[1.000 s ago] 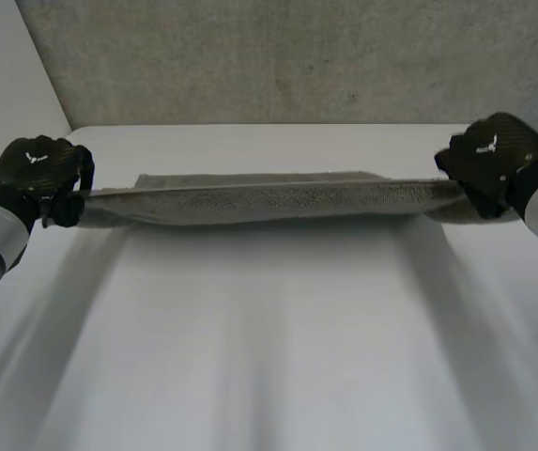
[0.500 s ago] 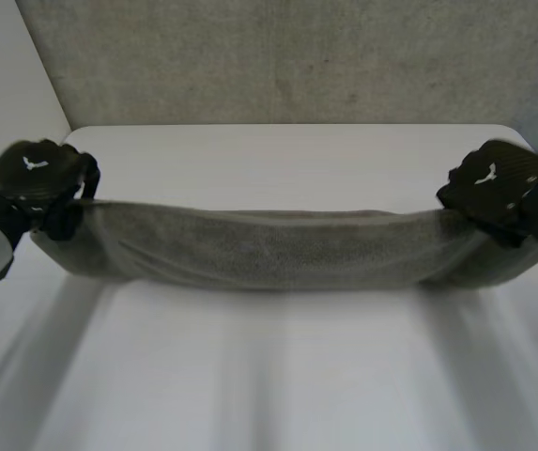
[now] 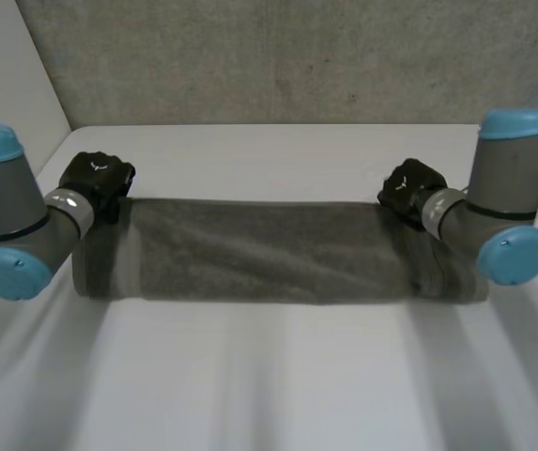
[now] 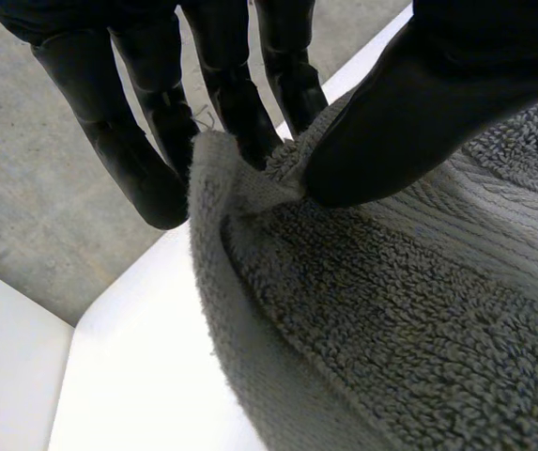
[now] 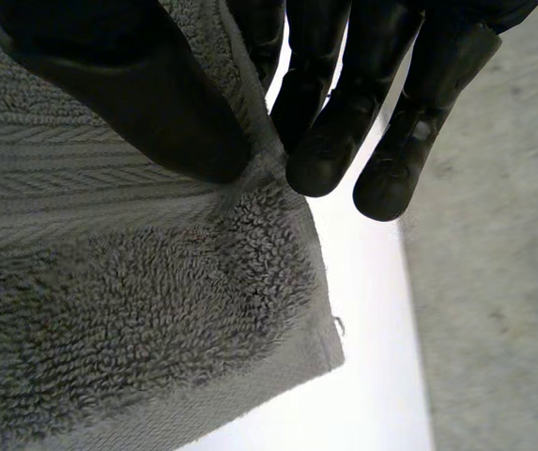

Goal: Fold the towel.

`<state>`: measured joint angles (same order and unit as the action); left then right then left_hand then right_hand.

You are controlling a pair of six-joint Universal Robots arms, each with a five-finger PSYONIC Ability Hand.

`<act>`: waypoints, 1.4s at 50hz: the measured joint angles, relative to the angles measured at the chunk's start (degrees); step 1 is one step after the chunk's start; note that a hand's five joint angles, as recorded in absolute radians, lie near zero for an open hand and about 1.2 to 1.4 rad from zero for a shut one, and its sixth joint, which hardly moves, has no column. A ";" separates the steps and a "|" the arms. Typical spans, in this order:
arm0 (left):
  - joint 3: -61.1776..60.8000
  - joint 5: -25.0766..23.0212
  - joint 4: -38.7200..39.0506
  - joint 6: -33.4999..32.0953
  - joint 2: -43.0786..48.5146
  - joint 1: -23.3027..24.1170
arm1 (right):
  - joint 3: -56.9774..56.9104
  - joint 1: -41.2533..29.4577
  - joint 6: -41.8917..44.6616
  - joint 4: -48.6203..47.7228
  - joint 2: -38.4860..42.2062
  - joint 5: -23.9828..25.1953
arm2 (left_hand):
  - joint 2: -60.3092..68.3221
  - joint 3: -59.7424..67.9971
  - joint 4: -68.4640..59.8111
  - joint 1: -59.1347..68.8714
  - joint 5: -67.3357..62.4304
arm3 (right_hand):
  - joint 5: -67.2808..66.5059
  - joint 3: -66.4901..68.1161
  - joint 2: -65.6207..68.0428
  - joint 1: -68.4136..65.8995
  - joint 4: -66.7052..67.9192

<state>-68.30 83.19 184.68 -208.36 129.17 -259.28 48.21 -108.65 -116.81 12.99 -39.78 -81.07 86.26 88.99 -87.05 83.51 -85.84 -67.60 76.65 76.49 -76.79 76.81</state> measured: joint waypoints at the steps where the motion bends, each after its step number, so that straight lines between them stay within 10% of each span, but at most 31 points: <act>1: 1.79 0.57 -0.02 0.04 1.38 0.35 | -1.01 -0.33 0.17 -1.98 1.30 -0.13 | 0.00 0.00 0.00 0.00 0.02 | 0.00 0.00 0.00 0.00 0.00; 9: 8.47 3.81 -0.20 0.11 7.37 2.19 | -3.66 -1.62 1.34 -9.14 6.13 -0.90 | -12.51 -14.47 13.77 -10.73 11.45 | 16.87 -15.63 -16.13 15.88 -15.85; 16: 9.34 5.47 -0.23 1.00 8.86 4.05 | -3.69 -2.47 0.86 -11.24 7.88 -4.38 | -68.43 -71.96 70.36 -66.56 69.65 | 63.97 -62.10 -62.22 61.99 -62.17; 38: -17.82 -1.63 7.81 12.80 -12.03 3.72 | 23.45 -1.18 -16.14 -7.36 -17.08 -5.31 | -71.13 -74.54 71.75 -67.62 72.69 | 63.96 -62.71 -62.50 63.61 -62.35; 54: -31.22 -4.04 20.01 15.18 -18.64 2.73 | 29.97 4.76 -16.05 -4.82 -16.17 -3.12 | -71.13 -74.54 71.74 -67.62 72.69 | 60.72 -60.29 -60.39 59.94 -60.37; 65: -31.21 -3.99 19.82 15.34 -18.42 2.71 | 28.36 7.09 -15.66 -6.33 -11.19 -3.61 | -71.13 -74.54 71.74 -67.62 72.69 | 2.48 -2.17 -1.87 3.37 -2.20; 70: -31.28 -3.98 19.77 15.34 -18.42 2.71 | 27.25 8.50 -15.07 -7.13 -10.73 -4.52 | -71.13 -74.54 71.74 -67.62 72.69 | 0.85 -0.16 -1.53 1.30 -0.04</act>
<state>-99.58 79.21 204.45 -193.02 110.75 -256.56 75.46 -100.16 -131.88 5.86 -50.50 -85.59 15.12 14.45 -15.31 15.89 -13.15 -66.76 76.49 74.96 -75.49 76.76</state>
